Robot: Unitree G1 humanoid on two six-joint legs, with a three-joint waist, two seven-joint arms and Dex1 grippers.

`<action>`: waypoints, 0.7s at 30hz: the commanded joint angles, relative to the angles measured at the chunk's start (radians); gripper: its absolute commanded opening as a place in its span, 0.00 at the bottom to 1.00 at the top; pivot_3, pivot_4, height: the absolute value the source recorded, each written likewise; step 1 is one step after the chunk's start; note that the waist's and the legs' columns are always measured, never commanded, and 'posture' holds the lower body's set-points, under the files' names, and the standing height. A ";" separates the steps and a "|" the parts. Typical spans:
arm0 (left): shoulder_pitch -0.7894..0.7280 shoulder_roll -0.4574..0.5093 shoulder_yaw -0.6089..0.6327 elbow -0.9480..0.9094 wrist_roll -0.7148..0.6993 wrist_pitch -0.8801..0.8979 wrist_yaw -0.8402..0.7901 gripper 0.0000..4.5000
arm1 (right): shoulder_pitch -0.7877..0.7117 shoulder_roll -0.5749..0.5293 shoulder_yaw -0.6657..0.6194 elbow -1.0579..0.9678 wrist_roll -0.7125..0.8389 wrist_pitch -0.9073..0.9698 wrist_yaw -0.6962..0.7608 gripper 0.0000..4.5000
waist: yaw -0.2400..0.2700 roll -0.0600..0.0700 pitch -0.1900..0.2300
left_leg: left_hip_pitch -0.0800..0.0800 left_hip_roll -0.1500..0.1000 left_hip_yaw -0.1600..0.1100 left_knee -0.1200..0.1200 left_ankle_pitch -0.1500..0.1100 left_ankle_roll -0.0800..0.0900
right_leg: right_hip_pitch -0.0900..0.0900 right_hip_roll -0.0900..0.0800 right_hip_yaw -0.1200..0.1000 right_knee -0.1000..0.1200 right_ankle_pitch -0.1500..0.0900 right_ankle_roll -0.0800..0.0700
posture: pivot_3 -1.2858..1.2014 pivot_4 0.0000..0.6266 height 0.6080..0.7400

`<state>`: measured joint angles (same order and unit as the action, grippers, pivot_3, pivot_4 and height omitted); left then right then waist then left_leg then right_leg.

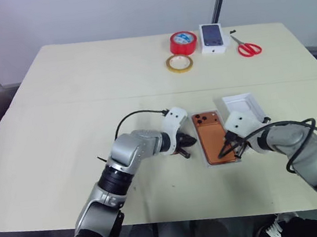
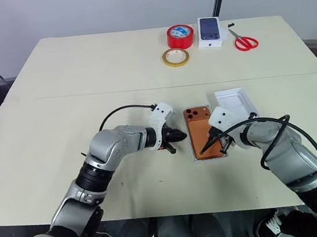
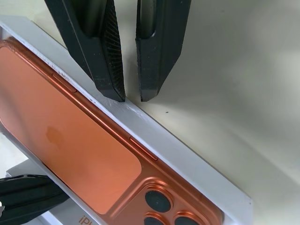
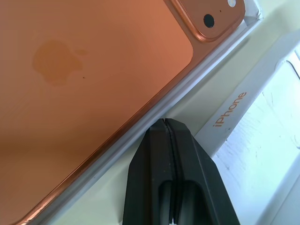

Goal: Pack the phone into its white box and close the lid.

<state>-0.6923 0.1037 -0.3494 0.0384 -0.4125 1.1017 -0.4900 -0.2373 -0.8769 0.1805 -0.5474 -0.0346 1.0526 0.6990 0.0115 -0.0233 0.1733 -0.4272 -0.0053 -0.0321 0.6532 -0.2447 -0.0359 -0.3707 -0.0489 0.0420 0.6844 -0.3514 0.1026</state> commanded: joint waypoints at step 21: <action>0.305 0.394 0.077 -0.411 0.064 -0.539 -0.300 0.12 | -0.259 0.048 -0.147 0.241 0.234 0.254 -0.002 0.52 | -0.021 0.003 0.001 | 0.000 0.001 0.001 -0.002 0.000 0.000 | -0.001 -0.002 0.002 -0.001 0.000 0.000 | 0.52 0.24 0.77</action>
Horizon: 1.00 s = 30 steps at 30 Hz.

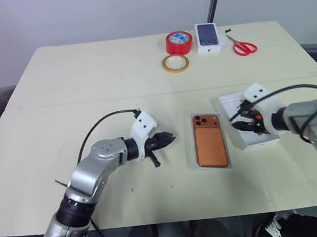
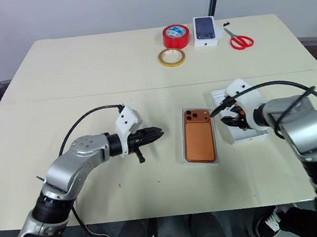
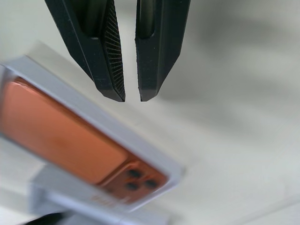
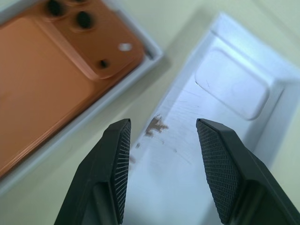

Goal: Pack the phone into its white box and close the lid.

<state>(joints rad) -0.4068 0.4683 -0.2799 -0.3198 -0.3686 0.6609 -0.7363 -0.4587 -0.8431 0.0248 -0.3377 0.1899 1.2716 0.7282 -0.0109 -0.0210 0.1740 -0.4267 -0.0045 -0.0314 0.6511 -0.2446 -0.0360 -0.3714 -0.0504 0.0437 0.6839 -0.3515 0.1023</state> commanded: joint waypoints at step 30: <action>0.012 0.000 0.214 0.220 0.086 -0.307 0.026 0.12 | -0.118 0.404 -0.281 0.047 1.722 -0.063 -1.155 0.02 | -0.003 0.002 0.000 | -0.002 0.001 0.001 0.001 -0.001 0.002 | -0.002 0.001 -0.001 0.002 0.000 0.000 | 0.52 0.24 0.77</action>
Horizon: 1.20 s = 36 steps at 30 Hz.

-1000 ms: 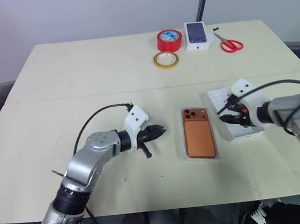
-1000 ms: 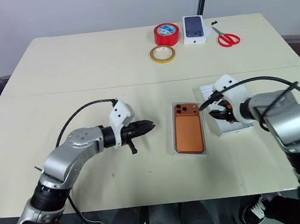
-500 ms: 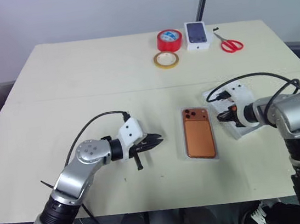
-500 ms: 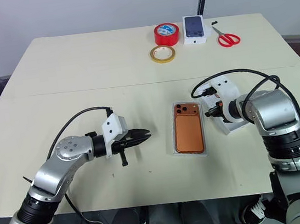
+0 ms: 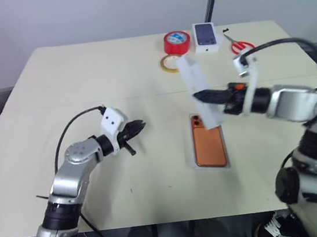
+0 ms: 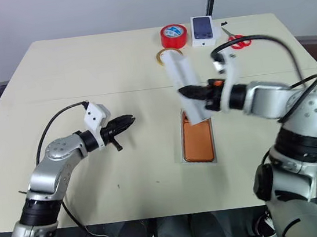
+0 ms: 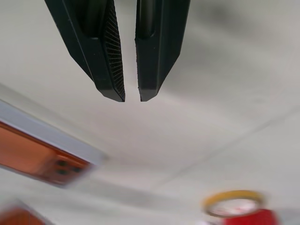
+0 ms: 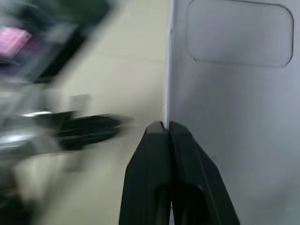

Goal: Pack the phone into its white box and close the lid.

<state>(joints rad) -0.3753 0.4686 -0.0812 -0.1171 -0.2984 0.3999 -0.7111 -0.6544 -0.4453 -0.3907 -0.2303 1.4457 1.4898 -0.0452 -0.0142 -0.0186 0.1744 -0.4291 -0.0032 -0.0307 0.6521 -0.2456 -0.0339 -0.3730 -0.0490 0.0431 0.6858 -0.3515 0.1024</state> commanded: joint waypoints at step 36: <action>-0.165 -0.242 -0.158 0.013 0.013 0.120 0.002 0.12 | 0.176 -0.736 0.404 -0.255 -0.051 -0.313 -0.109 0.02 | 0.002 0.004 0.000 | -0.008 0.001 0.000 0.012 -0.004 0.006 | -0.003 0.002 0.000 0.001 0.000 0.000 | 0.52 0.24 0.77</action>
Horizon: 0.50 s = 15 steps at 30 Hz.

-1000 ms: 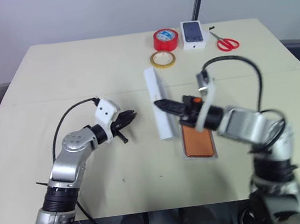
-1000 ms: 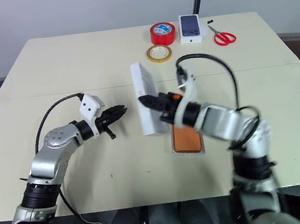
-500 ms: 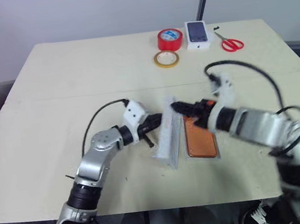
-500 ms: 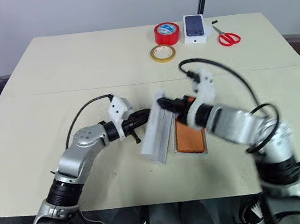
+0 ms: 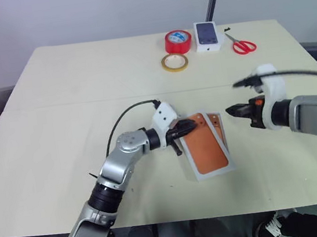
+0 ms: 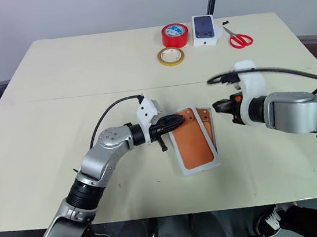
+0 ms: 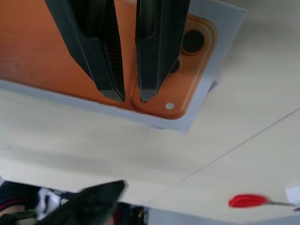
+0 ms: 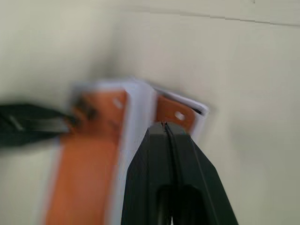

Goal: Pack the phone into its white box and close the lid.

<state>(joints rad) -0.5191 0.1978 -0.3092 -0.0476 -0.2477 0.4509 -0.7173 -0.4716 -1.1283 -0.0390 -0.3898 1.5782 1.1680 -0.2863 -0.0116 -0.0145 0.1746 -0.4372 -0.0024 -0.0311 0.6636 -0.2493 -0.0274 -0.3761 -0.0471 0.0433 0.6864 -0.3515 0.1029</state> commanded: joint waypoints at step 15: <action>0.009 0.273 -0.083 -0.180 -0.074 0.318 -0.167 0.12 | 0.039 -0.006 0.147 -0.163 -0.646 -0.014 0.498 0.02 | 0.011 0.001 0.000 | 0.000 -0.001 -0.001 0.001 0.000 0.000 | 0.001 -0.002 -0.001 -0.001 0.000 0.000 | 0.52 0.24 0.77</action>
<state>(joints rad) -0.4885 0.4697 -0.3742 -0.2144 -0.3377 0.7802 -0.8760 -0.4304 -1.1408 0.1170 -0.5256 0.9604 1.1523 0.1912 -0.0003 -0.0134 0.1745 -0.4371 -0.0038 -0.0318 0.6645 -0.2493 -0.0275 -0.3748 -0.0491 0.0427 0.6852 -0.3514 0.1030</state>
